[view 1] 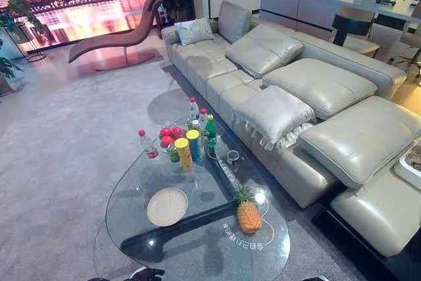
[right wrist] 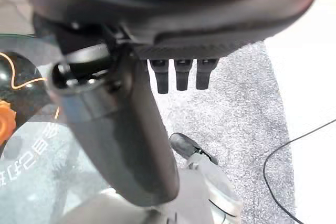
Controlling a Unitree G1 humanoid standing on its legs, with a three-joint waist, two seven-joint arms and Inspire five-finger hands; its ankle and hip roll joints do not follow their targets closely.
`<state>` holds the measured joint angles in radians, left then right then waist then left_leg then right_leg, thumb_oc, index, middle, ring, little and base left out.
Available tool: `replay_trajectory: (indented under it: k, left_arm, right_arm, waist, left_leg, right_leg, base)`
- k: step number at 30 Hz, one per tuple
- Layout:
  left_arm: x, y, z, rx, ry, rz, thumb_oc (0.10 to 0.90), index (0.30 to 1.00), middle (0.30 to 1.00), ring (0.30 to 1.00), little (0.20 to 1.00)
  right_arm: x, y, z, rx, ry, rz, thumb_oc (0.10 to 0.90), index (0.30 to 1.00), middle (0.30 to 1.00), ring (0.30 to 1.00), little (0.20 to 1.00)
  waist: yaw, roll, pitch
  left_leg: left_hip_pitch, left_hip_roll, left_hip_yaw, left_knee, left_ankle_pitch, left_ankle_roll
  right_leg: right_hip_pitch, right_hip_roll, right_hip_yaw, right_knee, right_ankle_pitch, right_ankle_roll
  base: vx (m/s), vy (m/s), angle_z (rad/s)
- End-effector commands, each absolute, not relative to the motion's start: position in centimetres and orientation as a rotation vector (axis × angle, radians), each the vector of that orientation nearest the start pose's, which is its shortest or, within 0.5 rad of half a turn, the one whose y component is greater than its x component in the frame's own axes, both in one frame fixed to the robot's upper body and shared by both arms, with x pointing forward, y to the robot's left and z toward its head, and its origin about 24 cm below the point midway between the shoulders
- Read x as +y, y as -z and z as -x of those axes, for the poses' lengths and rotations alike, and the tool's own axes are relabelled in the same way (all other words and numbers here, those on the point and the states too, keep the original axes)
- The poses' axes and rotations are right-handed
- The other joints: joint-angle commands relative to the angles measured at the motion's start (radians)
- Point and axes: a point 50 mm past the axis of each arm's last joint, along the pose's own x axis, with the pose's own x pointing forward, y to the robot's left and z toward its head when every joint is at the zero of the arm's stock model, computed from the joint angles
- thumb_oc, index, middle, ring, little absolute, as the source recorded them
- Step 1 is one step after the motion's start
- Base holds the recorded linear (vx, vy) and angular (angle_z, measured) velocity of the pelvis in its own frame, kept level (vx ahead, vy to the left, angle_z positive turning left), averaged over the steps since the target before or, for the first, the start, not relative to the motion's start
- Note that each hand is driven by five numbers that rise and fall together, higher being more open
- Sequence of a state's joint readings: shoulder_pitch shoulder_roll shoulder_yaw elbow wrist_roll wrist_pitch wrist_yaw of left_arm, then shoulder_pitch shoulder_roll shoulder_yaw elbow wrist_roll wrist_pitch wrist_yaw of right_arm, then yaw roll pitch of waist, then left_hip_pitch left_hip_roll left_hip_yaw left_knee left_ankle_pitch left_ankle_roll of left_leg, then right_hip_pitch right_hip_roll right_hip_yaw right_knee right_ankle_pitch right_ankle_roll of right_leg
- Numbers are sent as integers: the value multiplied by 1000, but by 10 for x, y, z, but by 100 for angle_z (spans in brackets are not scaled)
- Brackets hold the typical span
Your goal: Pick up the fruit to the plate
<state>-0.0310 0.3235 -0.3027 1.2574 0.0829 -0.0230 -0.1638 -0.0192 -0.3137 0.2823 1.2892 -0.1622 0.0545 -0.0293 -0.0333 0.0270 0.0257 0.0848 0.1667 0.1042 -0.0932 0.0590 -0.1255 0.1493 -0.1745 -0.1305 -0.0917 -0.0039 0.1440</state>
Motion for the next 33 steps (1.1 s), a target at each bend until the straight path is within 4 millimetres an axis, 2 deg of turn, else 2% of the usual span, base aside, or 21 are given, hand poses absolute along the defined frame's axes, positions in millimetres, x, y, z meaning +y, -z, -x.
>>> replay_trajectory:
  k: [1,19,25,28,30,31,33]
  left_arm:
    - [237,155,-115,1241,316,-478,800,900,900,900,900]
    - [239,156,-112,1250,275,-446,800,900,900,900,900]
    - [237,153,-121,1223,242,-419,800,900,900,900,900]
    - [240,152,-124,1214,205,-406,800,900,900,900,900]
    - [241,150,-127,1200,200,-406,800,900,900,900,900]
    - [244,148,-132,1188,187,-404,800,900,900,900,900]
    - [245,147,-134,1183,183,-403,800,900,900,900,900]
  right_arm:
    - [-270,149,-111,1291,-49,644,800,900,900,900,900]
    - [-271,149,-108,1313,-45,642,800,900,900,900,900]
    - [-281,145,-112,1342,19,629,800,900,900,900,900]
    - [-284,144,-111,1353,47,628,800,900,900,900,900]
    - [-285,143,-113,1345,59,627,800,900,900,900,900]
    - [-286,141,-118,1336,81,624,800,900,900,900,900]
    - [-289,139,-121,1336,91,627,800,900,900,900,900]
  waist:
    - [12,-20,40]
    - [18,-20,56]
    - [26,-8,117]
    - [31,-1,171]
    - [31,2,191]
    - [32,8,229]
    - [31,13,255]
  left_leg:
    - [46,36,2,6,-38,-3]
    - [33,32,-5,6,-31,-5]
    - [-27,25,-14,6,-6,-4]
    - [-76,13,-27,6,13,-2]
    - [-93,7,-31,6,18,-1]
    - [-128,-6,-42,6,27,4]
    - [-150,-18,-48,6,30,10]
  right_leg:
    - [-9,-81,-33,4,59,42]
    - [-20,-82,-33,4,66,45]
    - [-77,-89,-36,4,88,43]
    - [-122,-96,-37,4,109,44]
    - [-139,-98,-37,4,116,44]
    - [-174,-100,-35,4,129,41]
    - [-198,-102,-31,4,137,40]
  base:
    - [-91,76,-4]
    - [8,1,0]
    - [-39,13,0]
    - [-112,10,1]
    - [-151,13,6]
    - [-175,16,12]
    - [-136,26,11]
